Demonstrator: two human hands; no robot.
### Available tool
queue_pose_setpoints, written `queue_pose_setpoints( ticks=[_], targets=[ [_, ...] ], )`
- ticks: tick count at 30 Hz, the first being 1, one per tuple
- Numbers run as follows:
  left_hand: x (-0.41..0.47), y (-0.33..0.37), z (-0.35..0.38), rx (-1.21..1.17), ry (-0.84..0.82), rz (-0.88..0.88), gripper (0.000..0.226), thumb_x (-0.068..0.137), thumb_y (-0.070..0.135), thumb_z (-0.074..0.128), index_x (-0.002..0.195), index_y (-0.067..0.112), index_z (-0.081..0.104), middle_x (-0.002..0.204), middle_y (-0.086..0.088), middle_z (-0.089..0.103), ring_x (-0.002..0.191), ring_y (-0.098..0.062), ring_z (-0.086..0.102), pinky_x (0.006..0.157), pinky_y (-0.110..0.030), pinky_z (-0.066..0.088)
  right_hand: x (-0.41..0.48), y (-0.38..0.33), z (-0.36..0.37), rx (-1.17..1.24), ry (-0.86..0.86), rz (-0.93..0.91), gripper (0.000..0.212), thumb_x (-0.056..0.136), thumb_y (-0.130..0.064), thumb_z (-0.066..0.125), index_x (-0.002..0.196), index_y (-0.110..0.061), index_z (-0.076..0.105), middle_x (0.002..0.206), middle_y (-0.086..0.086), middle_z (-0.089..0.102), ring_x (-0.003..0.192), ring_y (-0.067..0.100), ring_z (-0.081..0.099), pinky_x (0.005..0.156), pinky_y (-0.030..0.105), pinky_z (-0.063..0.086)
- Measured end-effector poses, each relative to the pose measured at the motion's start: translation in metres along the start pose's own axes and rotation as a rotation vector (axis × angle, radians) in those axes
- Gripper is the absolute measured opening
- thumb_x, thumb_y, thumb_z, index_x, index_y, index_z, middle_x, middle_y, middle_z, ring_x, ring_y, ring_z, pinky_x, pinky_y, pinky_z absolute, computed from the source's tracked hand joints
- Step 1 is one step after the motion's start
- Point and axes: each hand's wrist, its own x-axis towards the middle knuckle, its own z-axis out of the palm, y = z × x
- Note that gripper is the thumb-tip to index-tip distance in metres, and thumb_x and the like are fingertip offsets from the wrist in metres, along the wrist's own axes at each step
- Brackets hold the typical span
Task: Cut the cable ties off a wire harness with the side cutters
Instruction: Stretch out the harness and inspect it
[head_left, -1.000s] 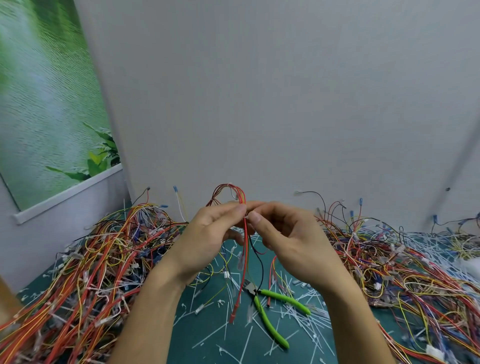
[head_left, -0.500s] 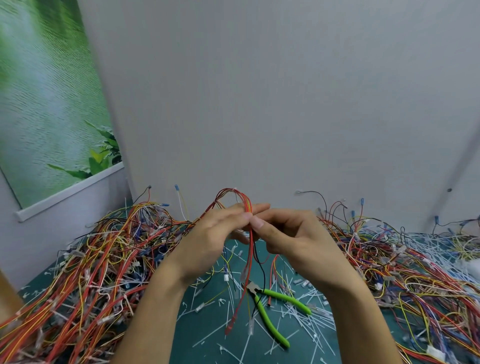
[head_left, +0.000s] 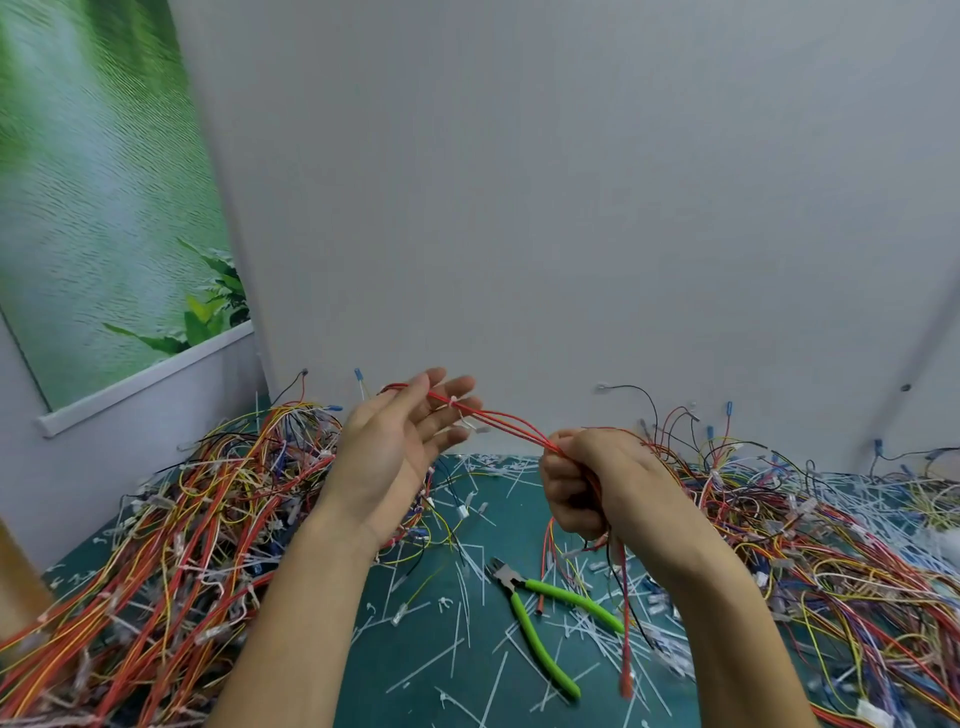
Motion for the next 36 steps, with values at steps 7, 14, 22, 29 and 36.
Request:
queue_pose_setpoints(
  ticks=[7, 14, 22, 29, 36],
  targets=[
    [-0.007, 0.002, 0.001, 0.413, -0.068, 0.261, 0.019, 0.105, 0.011, 0.047, 0.116, 0.007, 0.063, 0.099, -0.011, 0.076, 0.099, -0.025, 0.072, 0.073, -0.032, 0.057, -0.001, 0.008, -0.009, -0.192, -0.010, -0.096, 0.049, 0.107, -0.041, 0.041, 0.071, -0.011, 0.056, 0.059, 0.000, 0.042, 0.049, 0.011, 0.033, 0.047, 0.017, 0.029],
    [-0.021, 0.002, 0.018, 0.719, -0.255, 0.370, 0.029, 0.101, 0.027, 0.058, 0.122, 0.014, 0.072, 0.121, 0.006, 0.074, 0.116, -0.012, 0.067, 0.089, -0.026, 0.057, 0.008, 0.013, -0.025, 0.182, 0.336, -0.189, 0.038, 0.111, -0.027, 0.038, 0.093, -0.005, 0.064, 0.056, -0.007, 0.030, 0.041, 0.006, 0.023, 0.040, 0.017, 0.019],
    [-0.011, 0.000, 0.004, 0.628, -0.023, 0.052, 0.074, 0.080, 0.088, 0.038, 0.130, 0.037, 0.058, 0.125, 0.012, 0.070, 0.108, -0.007, 0.069, 0.103, -0.037, 0.048, 0.004, 0.008, -0.034, 0.335, 0.493, -0.364, 0.037, 0.112, -0.027, 0.036, 0.093, -0.012, 0.065, 0.059, -0.005, 0.037, 0.045, 0.006, 0.022, 0.046, 0.021, 0.015],
    [0.004, 0.014, -0.016, -0.028, 0.190, 0.086, 0.033, 0.104, 0.034, 0.049, 0.111, 0.008, 0.067, 0.102, -0.011, 0.076, 0.097, -0.025, 0.074, 0.081, -0.037, 0.057, 0.003, 0.011, -0.049, 0.342, 0.600, -0.356, 0.035, 0.112, -0.029, 0.038, 0.097, -0.012, 0.064, 0.060, -0.005, 0.040, 0.045, 0.007, 0.024, 0.048, 0.026, 0.016],
    [0.006, 0.016, -0.014, 0.083, 0.221, 0.297, 0.016, 0.099, 0.012, 0.060, 0.105, 0.011, 0.074, 0.108, -0.010, 0.075, 0.097, -0.023, 0.070, 0.079, -0.033, 0.056, 0.002, 0.017, -0.063, 0.309, 0.677, -0.334, 0.035, 0.112, -0.031, 0.039, 0.100, -0.012, 0.066, 0.062, -0.004, 0.042, 0.046, 0.008, 0.025, 0.044, 0.022, 0.019]
  ],
)
